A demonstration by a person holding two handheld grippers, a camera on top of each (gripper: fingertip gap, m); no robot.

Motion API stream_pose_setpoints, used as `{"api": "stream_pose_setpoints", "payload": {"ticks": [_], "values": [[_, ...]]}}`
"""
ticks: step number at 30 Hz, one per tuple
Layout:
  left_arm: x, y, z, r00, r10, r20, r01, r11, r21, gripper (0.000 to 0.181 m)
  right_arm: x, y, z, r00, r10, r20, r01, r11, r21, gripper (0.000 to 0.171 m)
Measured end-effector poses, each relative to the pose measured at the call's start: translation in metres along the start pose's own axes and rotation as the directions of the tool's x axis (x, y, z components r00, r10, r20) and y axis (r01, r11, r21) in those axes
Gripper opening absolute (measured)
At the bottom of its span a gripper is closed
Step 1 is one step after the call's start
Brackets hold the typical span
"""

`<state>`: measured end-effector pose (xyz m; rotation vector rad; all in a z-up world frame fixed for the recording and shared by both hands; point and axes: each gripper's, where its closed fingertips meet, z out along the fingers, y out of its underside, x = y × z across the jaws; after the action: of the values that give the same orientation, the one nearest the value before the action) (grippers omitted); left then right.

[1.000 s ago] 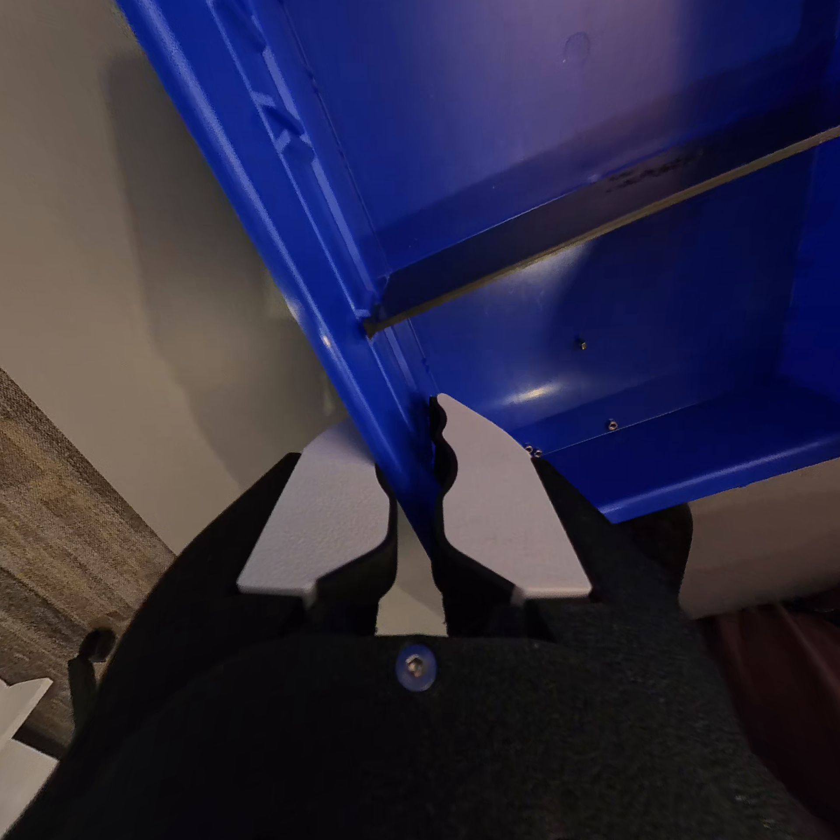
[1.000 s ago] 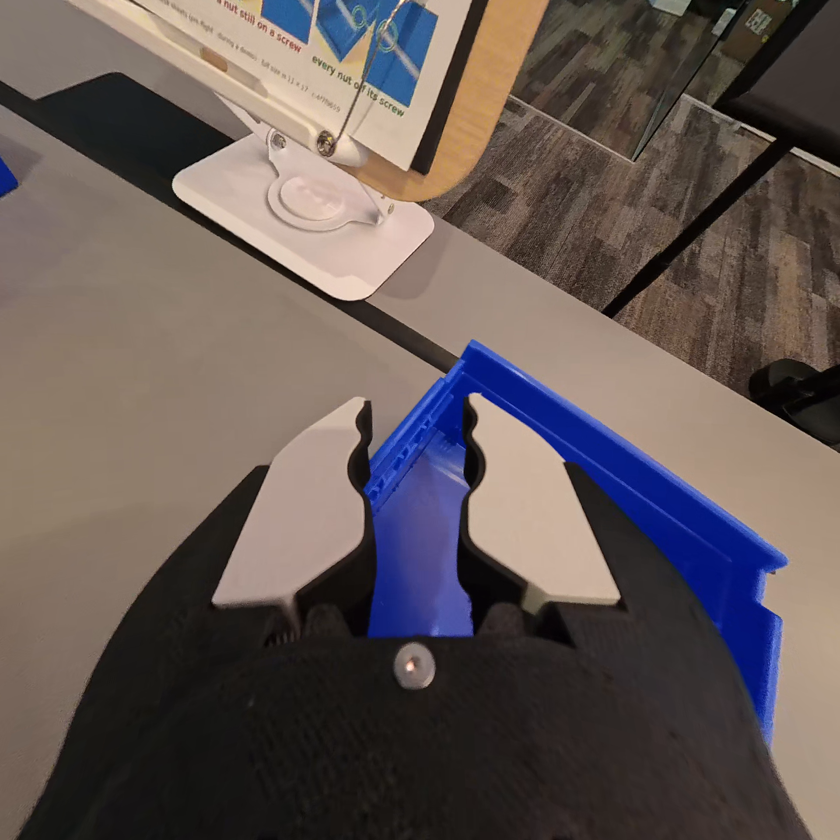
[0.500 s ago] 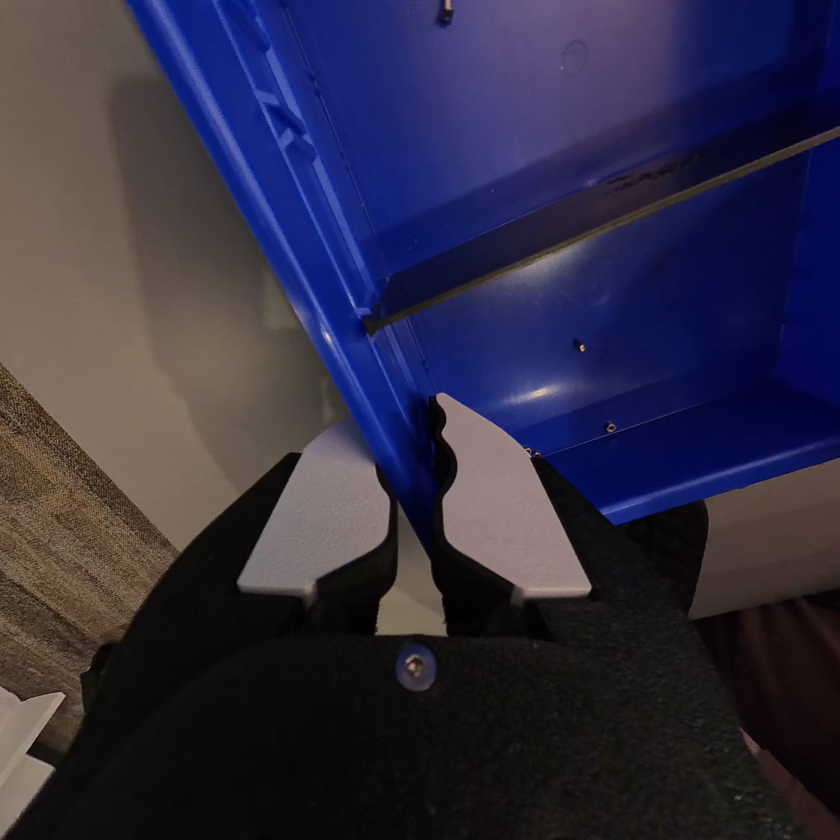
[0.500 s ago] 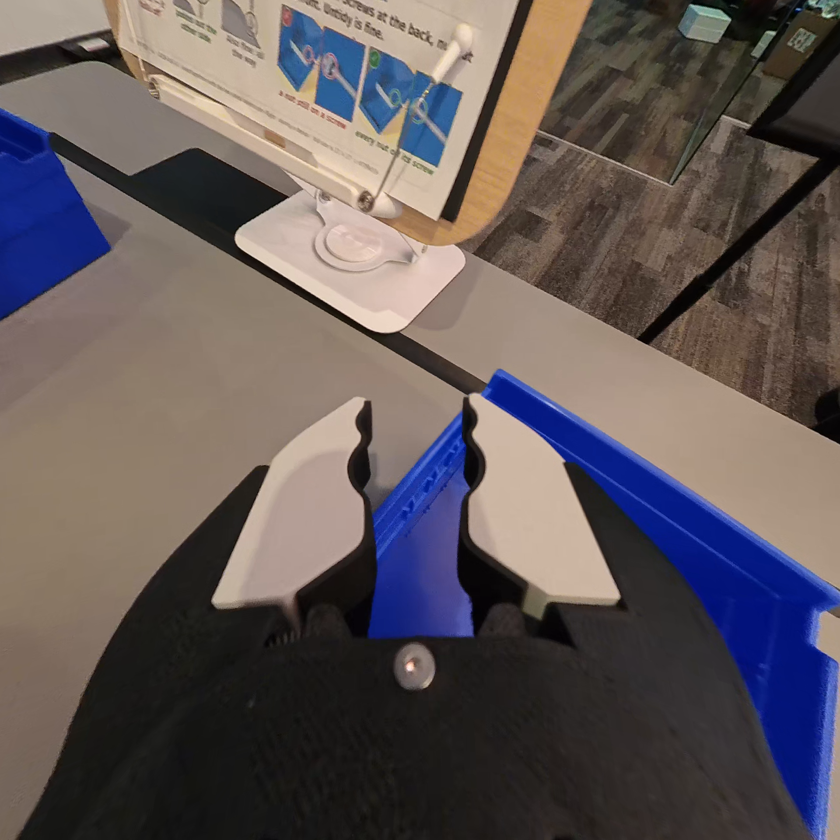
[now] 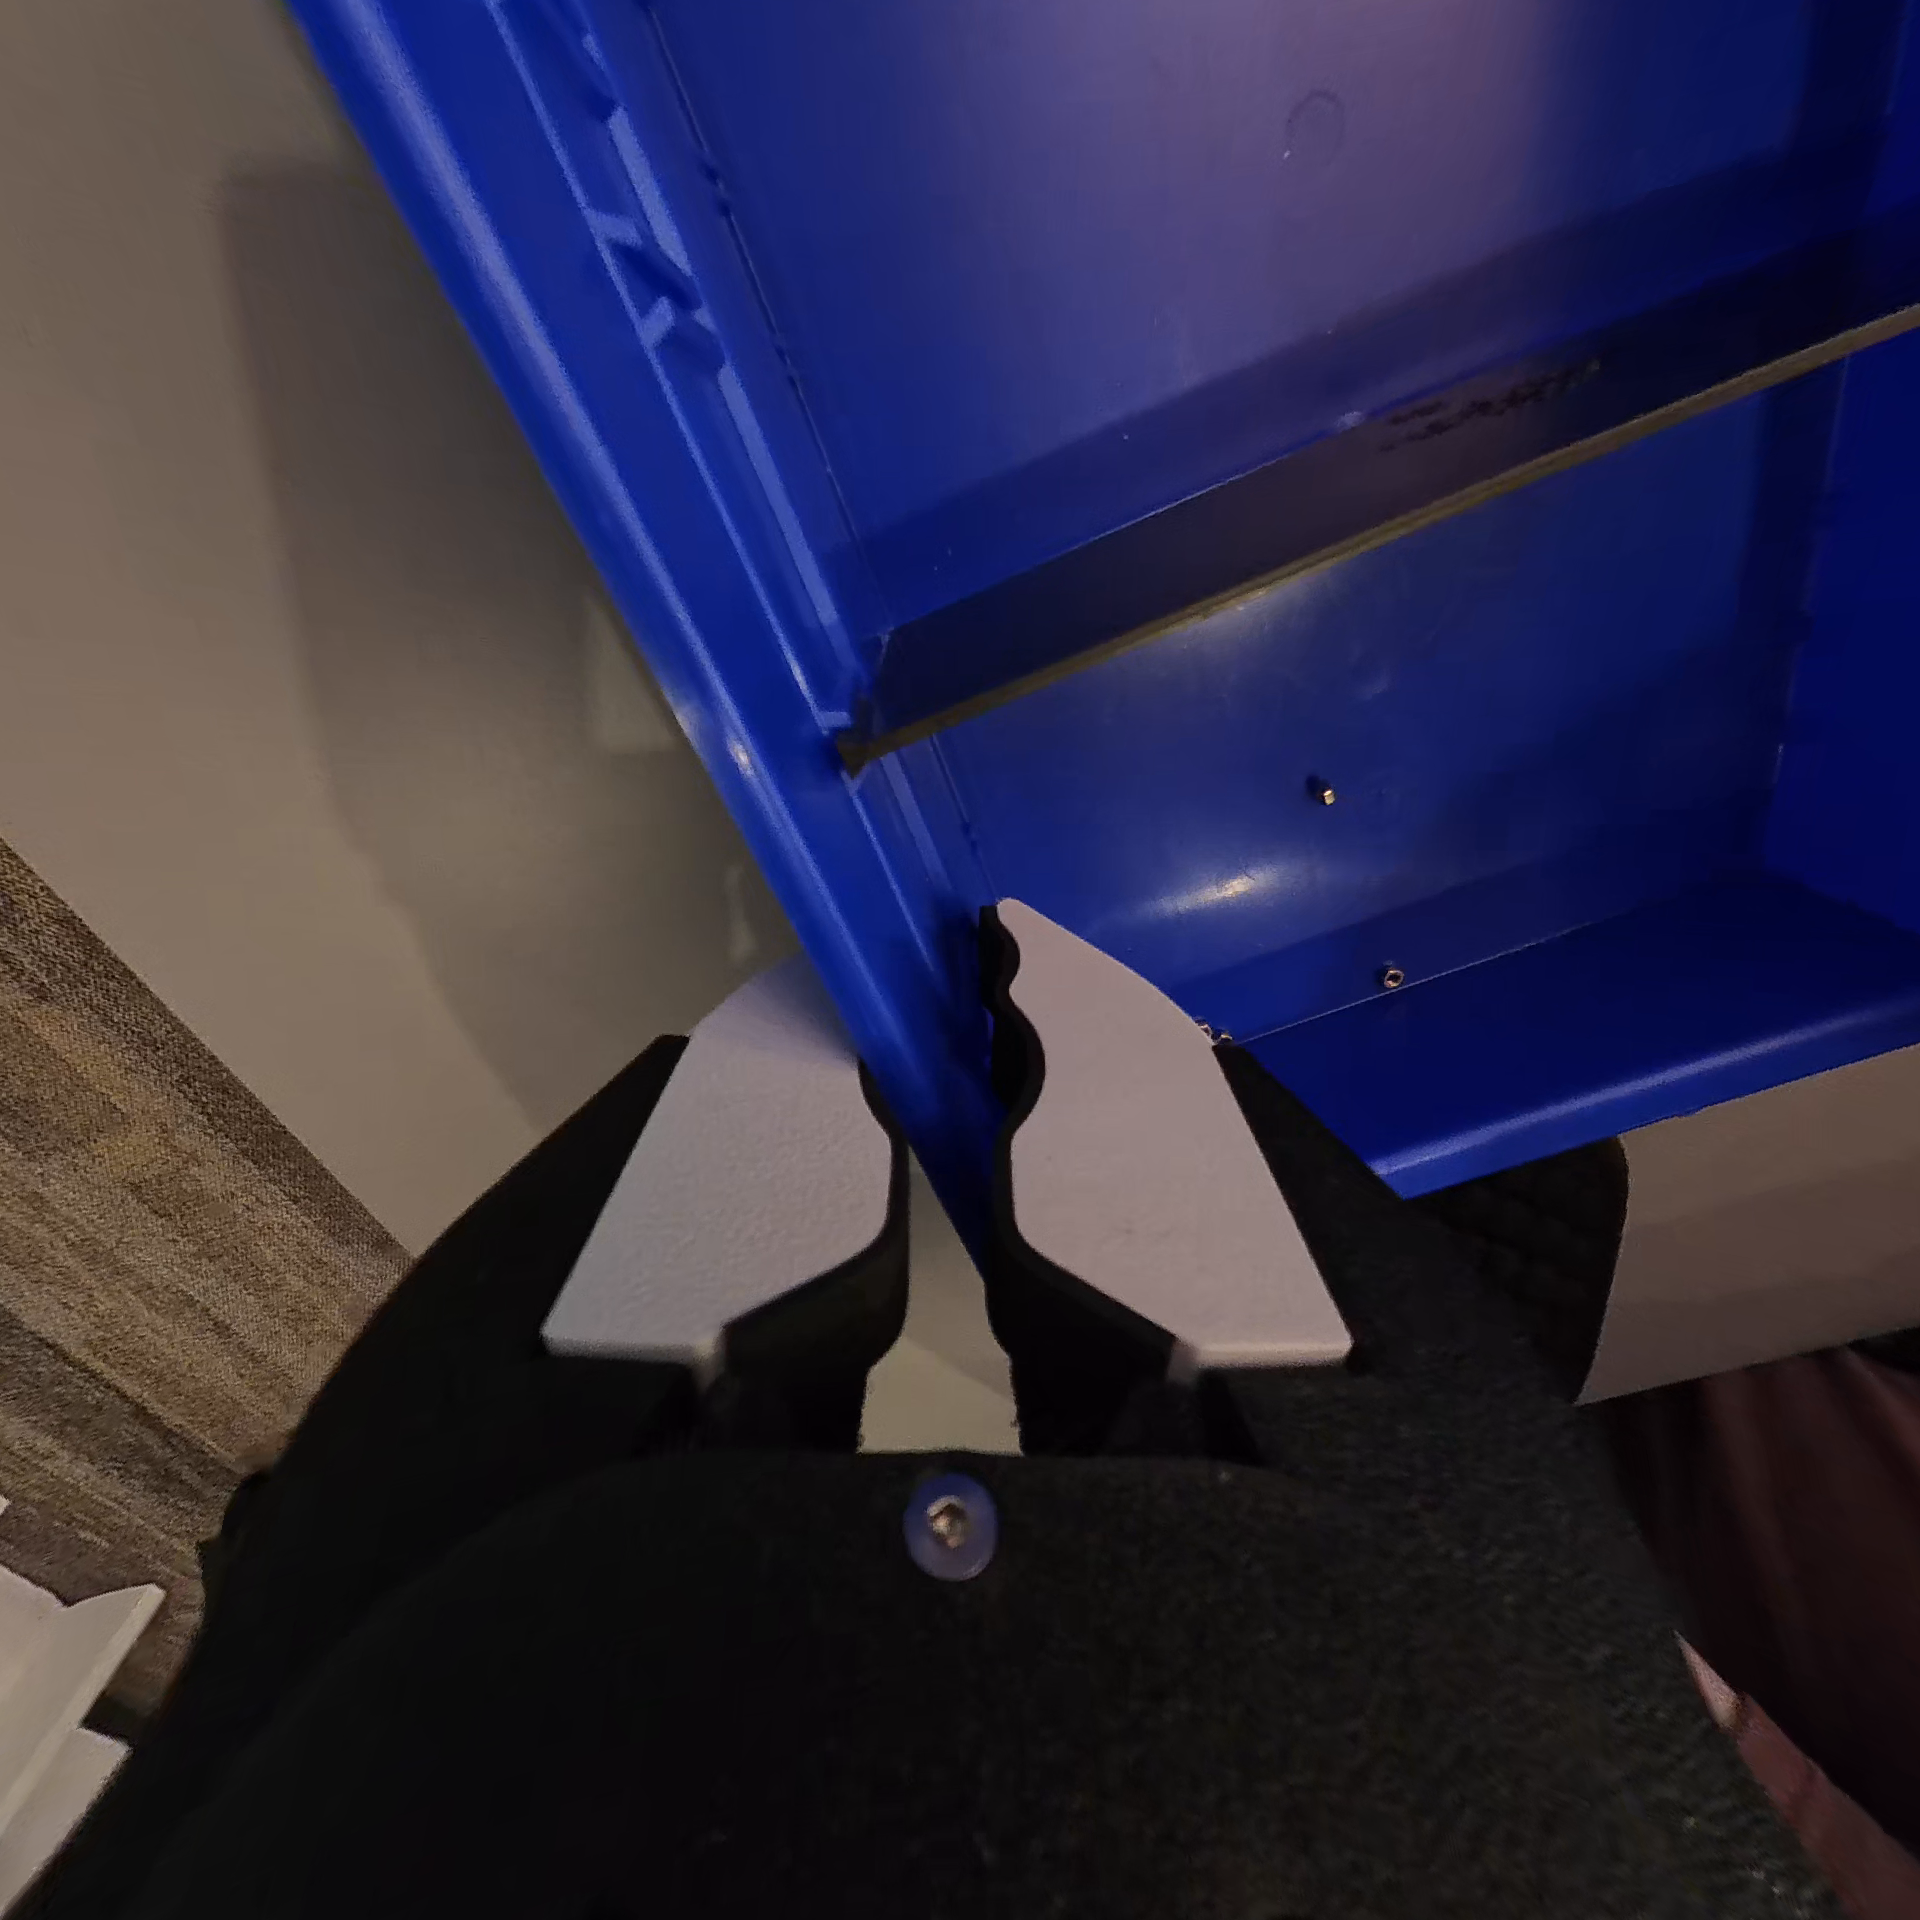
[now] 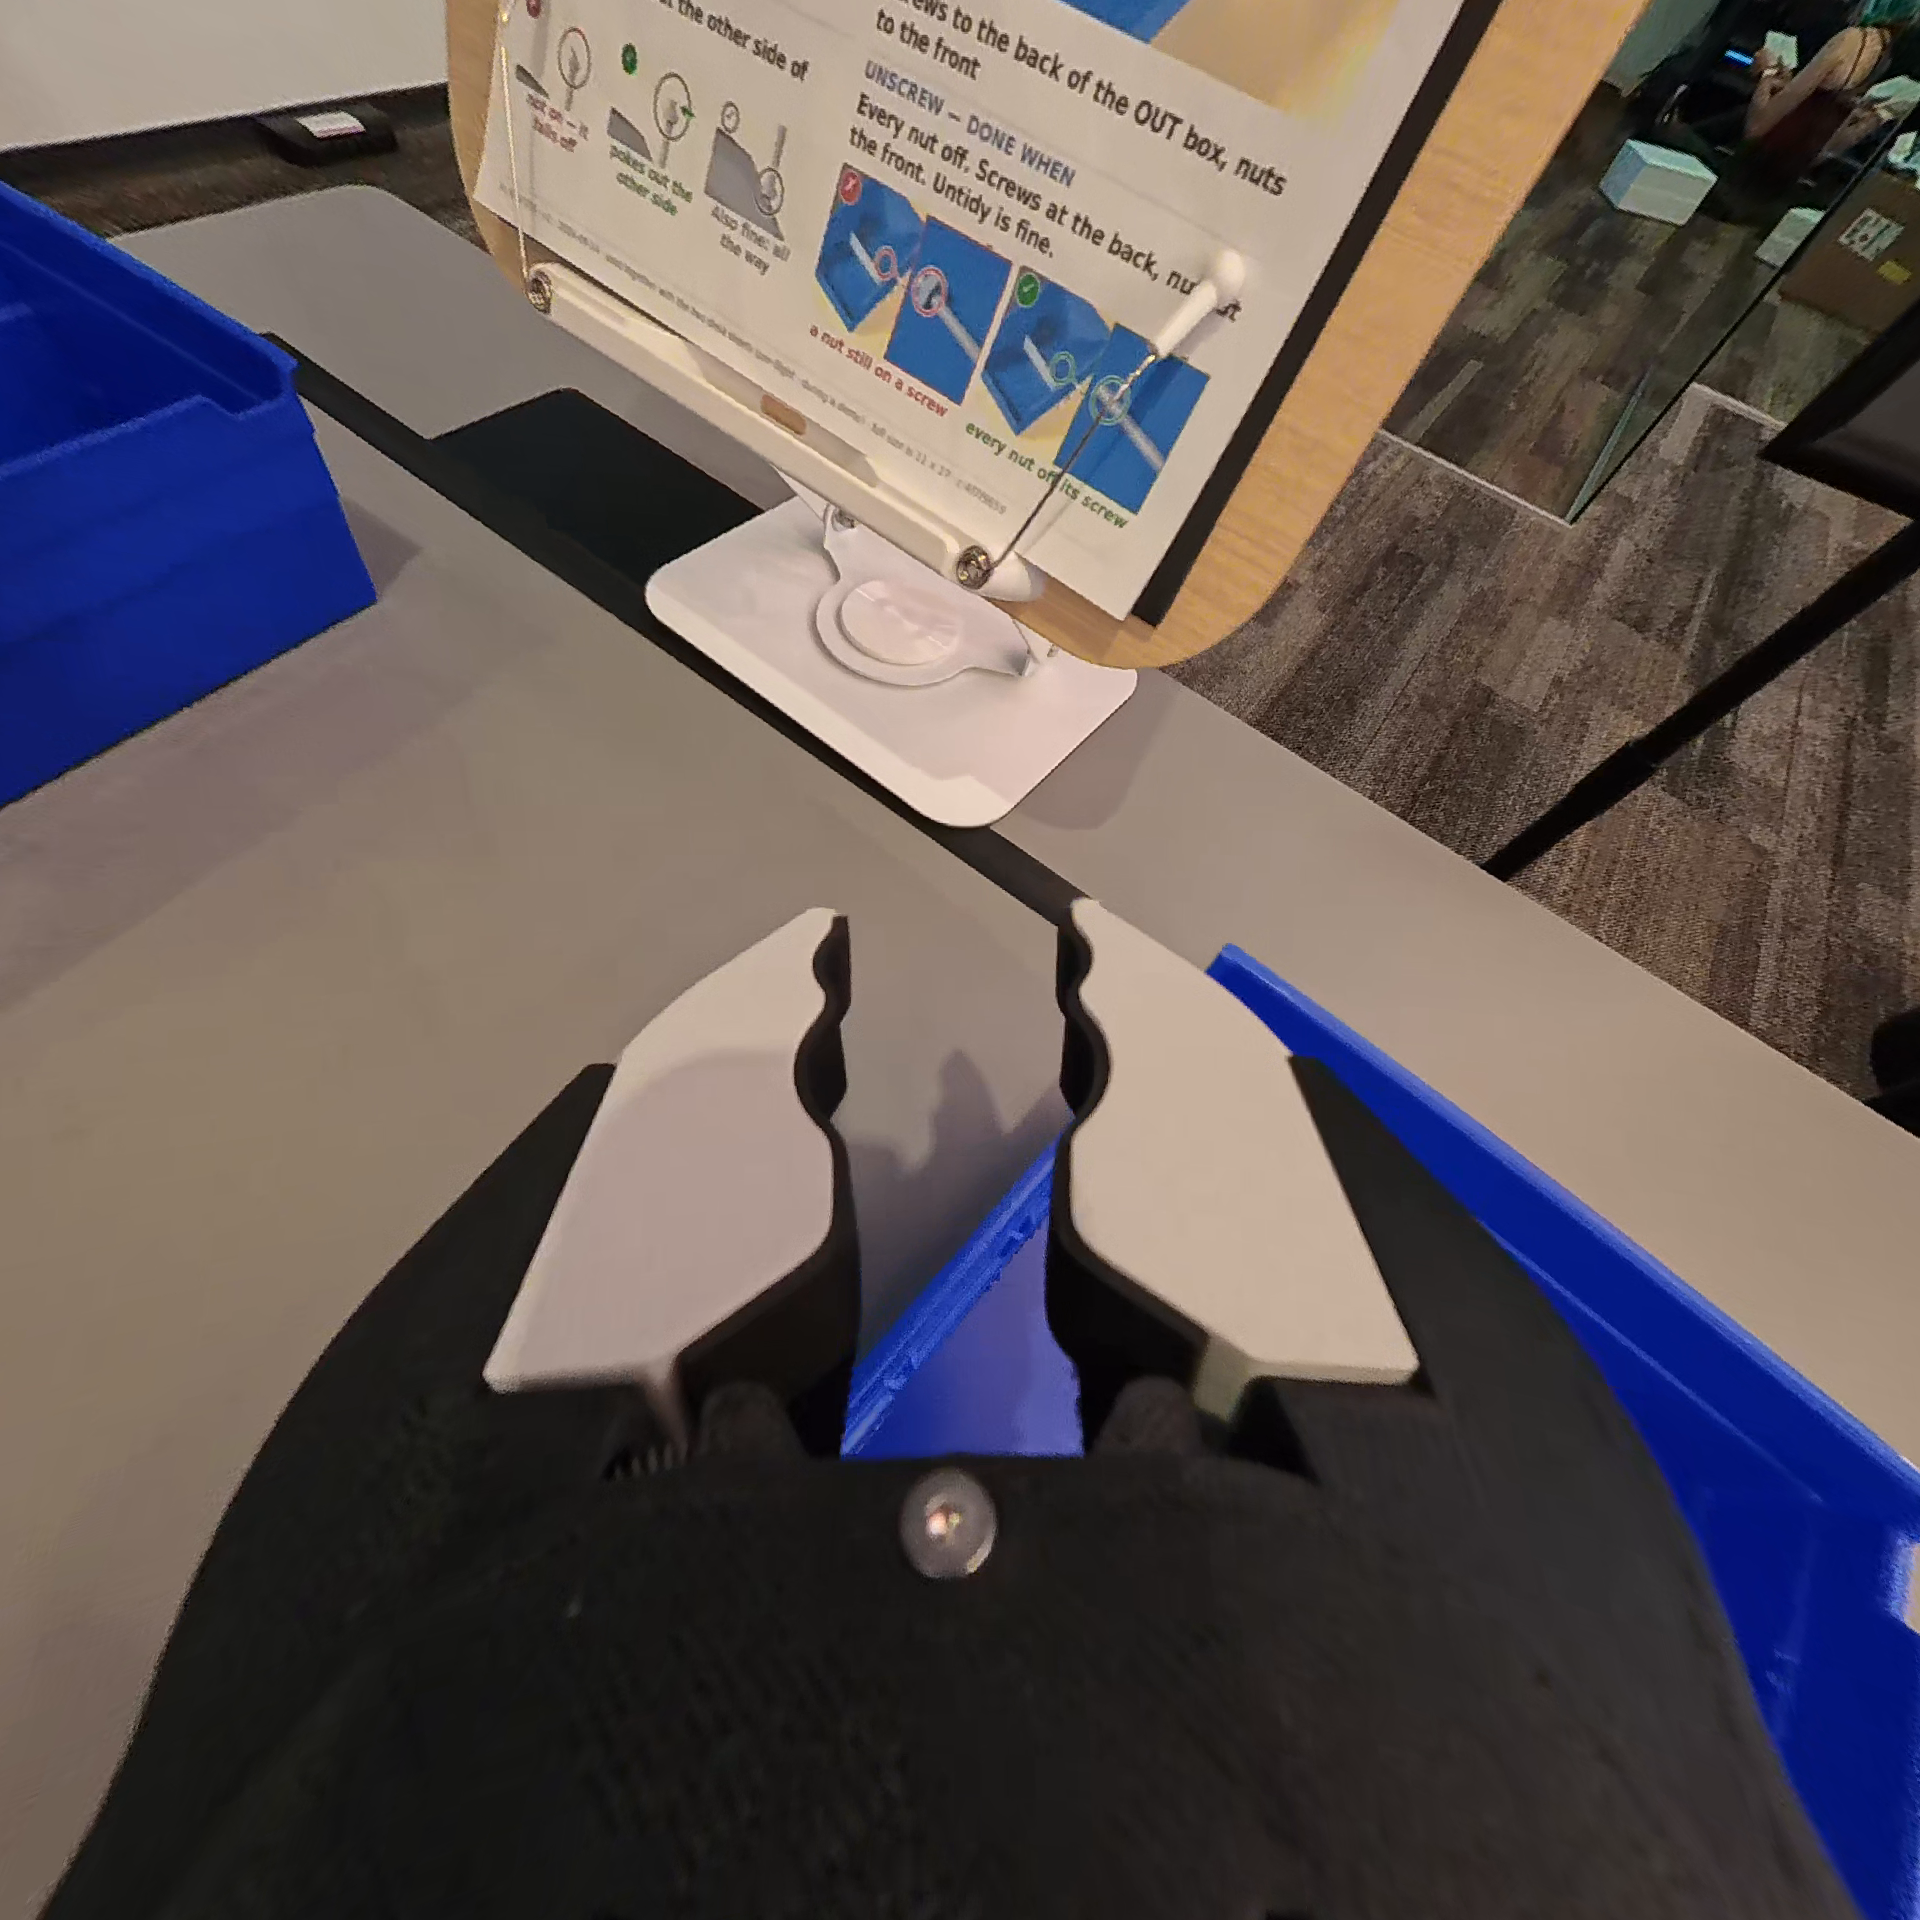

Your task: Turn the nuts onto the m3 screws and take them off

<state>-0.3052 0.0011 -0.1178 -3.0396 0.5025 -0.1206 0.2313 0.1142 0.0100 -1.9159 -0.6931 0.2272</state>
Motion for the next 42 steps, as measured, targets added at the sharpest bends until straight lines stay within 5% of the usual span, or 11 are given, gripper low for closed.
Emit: {"api": "stream_pose_setpoints", "payload": {"ticks": [10,18,24,31,34,36,40,42], "values": [[-0.005,-0.011,-0.003,1.0,-0.011,0.013,0.01,0.999,0.053,0.01,-0.015,-0.005,0.003,0.999,-0.047,0.011,0.047,0.999,-0.01,0.04],[-0.005,-0.024,-0.067,0.999,-0.03,0.026,0.02,0.94,0.342,0.012,-0.011,-0.018,-0.007,0.999,-0.045,-0.008,0.045,0.997,0.06,0.042],[0.022,-0.056,-0.141,0.986,0.066,0.15,-0.149,0.742,0.654,0.014,-0.018,-0.04,-0.024,0.999,-0.048,0.026,0.042,0.98,0.194,0.06],[0.078,-0.071,-0.233,0.973,0.177,0.148,-0.195,0.289,0.937,0.021,-0.035,-0.069,-0.048,0.996,-0.066,0.065,0.032,0.904,0.425,0.085],[0.094,-0.066,-0.241,0.964,0.227,0.137,-0.181,0.185,0.966,0.032,-0.041,-0.078,-0.059,0.994,-0.078,0.081,0.027,0.866,0.499,0.081],[0.106,-0.064,-0.233,0.954,0.273,0.125,-0.19,0.227,0.955,0.03,-0.042,-0.079,-0.063,0.993,-0.072,0.098,0.016,0.878,0.478,0.073],[0.128,-0.051,-0.187,0.937,0.342,0.078,-0.243,0.475,0.846,0.026,-0.039,-0.082,-0.079,0.99,-0.063,0.123,0.001,0.893,0.45,0.06],[0.124,-0.049,-0.168,0.945,0.301,0.126,-0.276,0.533,0.799,0.022,-0.037,-0.086,-0.091,0.989,-0.057,0.137,-0.012,0.889,0.458,0.059]]}}
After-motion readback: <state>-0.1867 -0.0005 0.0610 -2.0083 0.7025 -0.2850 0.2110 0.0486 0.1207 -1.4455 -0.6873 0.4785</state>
